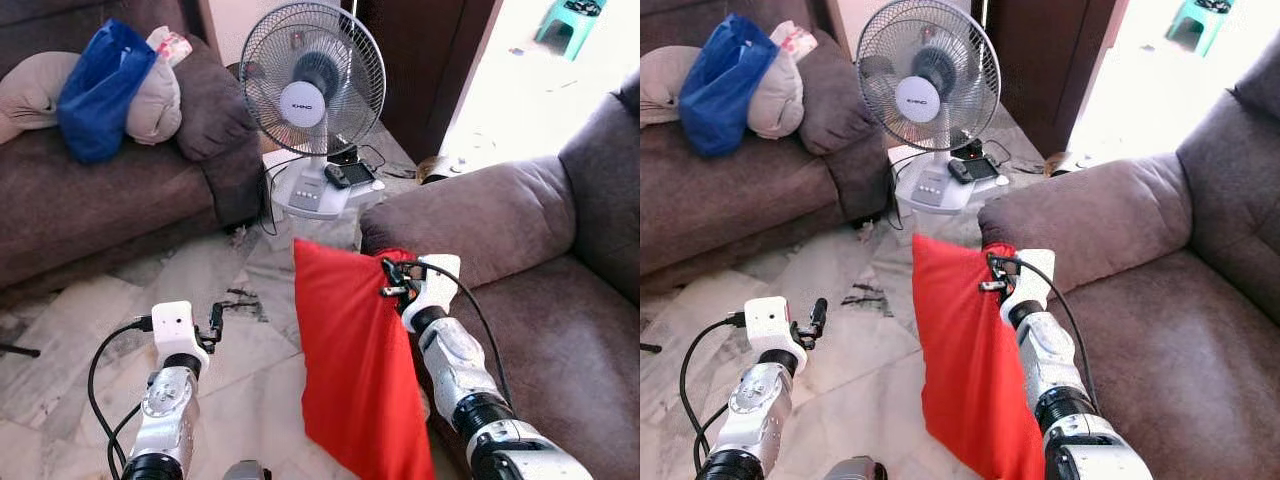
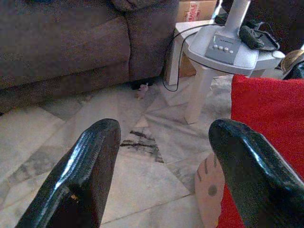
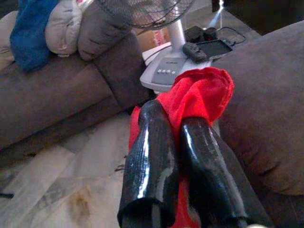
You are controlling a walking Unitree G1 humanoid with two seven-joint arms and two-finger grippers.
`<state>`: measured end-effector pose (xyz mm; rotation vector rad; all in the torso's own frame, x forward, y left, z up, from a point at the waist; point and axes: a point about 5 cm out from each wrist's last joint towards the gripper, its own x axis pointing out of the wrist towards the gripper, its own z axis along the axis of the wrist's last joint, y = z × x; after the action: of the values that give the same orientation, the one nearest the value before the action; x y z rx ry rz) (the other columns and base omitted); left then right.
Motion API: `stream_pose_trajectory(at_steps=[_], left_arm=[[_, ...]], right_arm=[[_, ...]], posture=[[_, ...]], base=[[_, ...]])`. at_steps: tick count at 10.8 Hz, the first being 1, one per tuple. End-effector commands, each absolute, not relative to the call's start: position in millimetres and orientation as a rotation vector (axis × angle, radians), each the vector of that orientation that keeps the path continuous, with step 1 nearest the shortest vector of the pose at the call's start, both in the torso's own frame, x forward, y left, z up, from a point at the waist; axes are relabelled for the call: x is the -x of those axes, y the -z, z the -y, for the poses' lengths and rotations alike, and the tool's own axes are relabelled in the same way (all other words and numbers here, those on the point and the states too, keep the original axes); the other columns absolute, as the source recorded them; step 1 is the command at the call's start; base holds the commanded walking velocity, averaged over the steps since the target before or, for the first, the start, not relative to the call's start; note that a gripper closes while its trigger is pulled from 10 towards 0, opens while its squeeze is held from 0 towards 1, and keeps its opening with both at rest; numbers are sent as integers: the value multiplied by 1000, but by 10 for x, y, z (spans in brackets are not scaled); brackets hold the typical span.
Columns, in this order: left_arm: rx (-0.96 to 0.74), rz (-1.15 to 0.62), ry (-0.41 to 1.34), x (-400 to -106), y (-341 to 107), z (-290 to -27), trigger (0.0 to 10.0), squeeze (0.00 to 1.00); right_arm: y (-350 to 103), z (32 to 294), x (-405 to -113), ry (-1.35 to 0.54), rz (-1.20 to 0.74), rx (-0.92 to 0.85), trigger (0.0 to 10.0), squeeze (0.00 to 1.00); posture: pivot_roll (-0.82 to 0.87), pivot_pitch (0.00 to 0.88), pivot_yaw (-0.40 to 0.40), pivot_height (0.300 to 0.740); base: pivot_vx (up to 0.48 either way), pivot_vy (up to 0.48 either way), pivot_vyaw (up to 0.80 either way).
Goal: Move the pillow to the sofa from floor
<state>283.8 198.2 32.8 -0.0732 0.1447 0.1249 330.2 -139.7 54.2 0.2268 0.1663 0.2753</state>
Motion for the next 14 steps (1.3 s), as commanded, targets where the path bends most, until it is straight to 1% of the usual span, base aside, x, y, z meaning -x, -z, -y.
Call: stream_pose_trajectory(at_steps=[1, 2, 3, 5, 6, 7, 10, 12, 13, 14], left_arm=[[147, -164, -167, -2840, -309, -2041, 10000, 0], [268, -163, -208, -2857, -326, -2127, 10000, 0], [322, -157, -215, -2866, -340, -2159, 10000, 0], [386, -154, -199, -2866, -346, -2186, 10000, 0], [402, -163, -202, -2855, -326, -2208, 10000, 0], [409, -172, -195, -2849, -313, -2214, 10000, 0], [431, -187, -190, -2811, -286, -2292, 10000, 0], [370, -208, -207, -2744, -239, -2375, 10000, 0], [400, -218, -174, -2682, -183, -2353, 10000, 1000], [421, -242, -167, -2639, -130, -2340, 10000, 1000]], right_arm=[[-731, 1428, -3365, -326, -72, -203, 10000, 0], [-662, 1433, -3276, -434, -108, -196, 10000, 0], [-614, 1443, -3202, -530, -141, -177, 10000, 0], [-603, 1470, -3098, -679, -170, -186, 10000, 0], [-587, 1423, -3011, -790, -200, -188, 10000, 0], [-563, 1388, -2935, -860, -223, -185, 10000, 0], [-553, 1418, -2798, -944, -253, -187, 10000, 0], [-542, 1441, -2775, -940, -280, -186, 10000, 0], [-547, 1446, -2770, -943, -281, -180, 10000, 0], [-547, 1450, -2766, -944, -284, -176, 10000, 0]], posture=[[130, 79, -50, 740], [125, 82, -50, 740], [124, 82, -50, 740], [121, 82, -52, 740], [126, 83, -52, 740], [125, 83, -52, 740], [123, 85, -53, 740], [124, 86, -55, 740], [125, 87, -58, 740], [125, 87, -58, 740]], base=[[0, 0, 0], [0, 0, 0], [0, 0, 0], [0, 0, 0], [0, 0, 0], [0, 0, 0], [0, 0, 0], [0, 0, 0], [0, 0, 0], [0, 0, 0]])
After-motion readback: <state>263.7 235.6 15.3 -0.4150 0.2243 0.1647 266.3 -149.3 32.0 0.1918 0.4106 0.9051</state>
